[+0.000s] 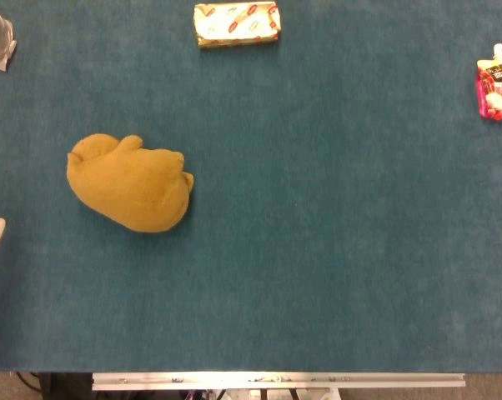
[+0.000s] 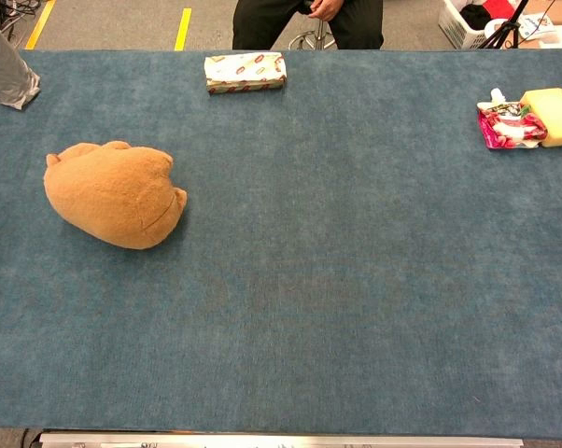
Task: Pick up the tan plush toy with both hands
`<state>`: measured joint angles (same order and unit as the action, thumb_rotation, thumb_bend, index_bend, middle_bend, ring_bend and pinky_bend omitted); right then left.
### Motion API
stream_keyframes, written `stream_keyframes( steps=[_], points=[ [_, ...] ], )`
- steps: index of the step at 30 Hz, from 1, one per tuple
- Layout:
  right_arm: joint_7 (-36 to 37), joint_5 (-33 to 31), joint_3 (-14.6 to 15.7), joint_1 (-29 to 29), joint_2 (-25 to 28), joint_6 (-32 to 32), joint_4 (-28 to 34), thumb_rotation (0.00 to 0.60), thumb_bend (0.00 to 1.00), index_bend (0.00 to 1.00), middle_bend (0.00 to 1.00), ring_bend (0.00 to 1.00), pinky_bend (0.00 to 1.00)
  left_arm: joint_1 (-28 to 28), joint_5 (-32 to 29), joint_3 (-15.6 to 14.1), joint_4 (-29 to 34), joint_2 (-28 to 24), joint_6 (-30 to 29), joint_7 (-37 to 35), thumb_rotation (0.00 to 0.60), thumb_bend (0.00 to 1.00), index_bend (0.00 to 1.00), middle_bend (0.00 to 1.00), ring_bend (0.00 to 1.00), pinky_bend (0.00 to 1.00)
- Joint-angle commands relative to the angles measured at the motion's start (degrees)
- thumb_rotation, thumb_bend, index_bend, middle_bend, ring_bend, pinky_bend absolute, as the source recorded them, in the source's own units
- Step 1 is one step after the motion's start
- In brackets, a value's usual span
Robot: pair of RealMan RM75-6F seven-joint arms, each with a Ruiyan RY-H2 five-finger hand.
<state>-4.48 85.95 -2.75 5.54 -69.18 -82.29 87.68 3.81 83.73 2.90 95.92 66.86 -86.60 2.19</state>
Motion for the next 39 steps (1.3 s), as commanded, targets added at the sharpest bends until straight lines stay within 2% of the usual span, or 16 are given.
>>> stream_keyframes(
  steps=[1, 10, 15, 17, 19, 23, 25, 29, 31, 35, 39],
  points=[
    [0.08, 0.55, 0.39, -0.15, -0.60, -0.37, -0.45, 0.600, 0.04, 0.26, 0.24, 0.25, 0.45, -0.11, 0.24, -0.14, 0.36, -0.25, -0.15, 0.47, 0.600, 0.23, 0.31, 0.28, 0.30, 0.59],
    [0.91, 1.07, 0.13, 0.16, -0.84, -0.68, -0.44, 0.600, 0.04, 0.26, 0.24, 0.25, 0.45, -0.11, 1.17, -0.42, 1.87, -0.37, -0.35, 1.99, 0.600, 0.23, 0.31, 0.28, 0.30, 0.60],
    [3.76, 0.91, -0.12, 0.24, 0.85, -0.51, 2.34, 0.600, 0.04, 0.26, 0.24, 0.25, 0.45, 0.60, 1.46, -0.98, 2.85, -0.79, 1.50, 2.18, 0.600, 0.23, 0.31, 0.25, 0.30, 0.60],
    [4.77, 1.05, -0.46, 0.41, 2.11, -0.64, 3.85, 0.600, 0.04, 0.26, 0.24, 0.25, 0.45, 1.18, 0.68, -1.48, 4.70, -2.06, 3.79, 1.53, 0.600, 0.23, 0.28, 0.22, 0.29, 0.59],
    [4.55, 1.42, -0.90, 0.65, 3.16, -1.06, 4.90, 0.600, 0.04, 0.26, 0.24, 0.25, 0.45, 2.07, 0.25, -1.77, 5.98, -3.14, 5.99, 1.83, 0.600, 0.23, 0.22, 0.17, 0.27, 0.58],
    [3.64, 1.88, -1.65, 1.12, 5.13, -1.50, 6.98, 0.600, 0.04, 0.25, 0.24, 0.25, 0.45, 4.16, -0.06, -1.68, 6.00, -3.70, 9.25, 5.07, 0.600, 0.23, 0.05, 0.04, 0.17, 0.50],
    [3.28, 1.84, -2.07, 1.30, 6.04, -1.70, 7.95, 0.600, 0.04, 0.25, 0.24, 0.25, 0.45, 5.30, -0.17, -1.45, 6.07, -3.82, 10.69, 6.56, 0.600, 0.23, 0.01, 0.00, 0.13, 0.46],
    [3.20, 1.19, -2.66, 1.60, 7.21, -1.50, 9.08, 0.600, 0.04, 0.25, 0.24, 0.25, 0.45, 7.64, -1.00, -0.68, 6.58, -3.93, 13.62, 8.67, 0.600, 0.23, 0.00, 0.00, 0.04, 0.38],
    [3.05, 1.07, -2.67, 1.70, 7.55, -1.29, 9.28, 0.600, 0.04, 0.25, 0.24, 0.25, 0.45, 9.02, -1.52, -0.41, 6.95, -4.16, 15.54, 9.93, 0.600, 0.17, 0.00, 0.00, 0.01, 0.35],
    [3.09, 0.79, -2.51, 1.76, 7.58, -0.93, 9.17, 0.600, 0.04, 0.25, 0.24, 0.25, 0.45, 11.67, -2.15, -0.18, 7.61, -4.72, 19.20, 12.49, 0.600, 0.08, 0.00, 0.00, 0.00, 0.30],
    [3.41, 0.77, -2.24, 1.78, 7.26, -0.68, 8.64, 0.600, 0.04, 0.25, 0.24, 0.25, 0.45, 14.32, -3.63, 0.28, 7.50, -4.64, 22.62, 15.60, 0.600, 0.03, 0.00, 0.00, 0.00, 0.25]
  ],
)
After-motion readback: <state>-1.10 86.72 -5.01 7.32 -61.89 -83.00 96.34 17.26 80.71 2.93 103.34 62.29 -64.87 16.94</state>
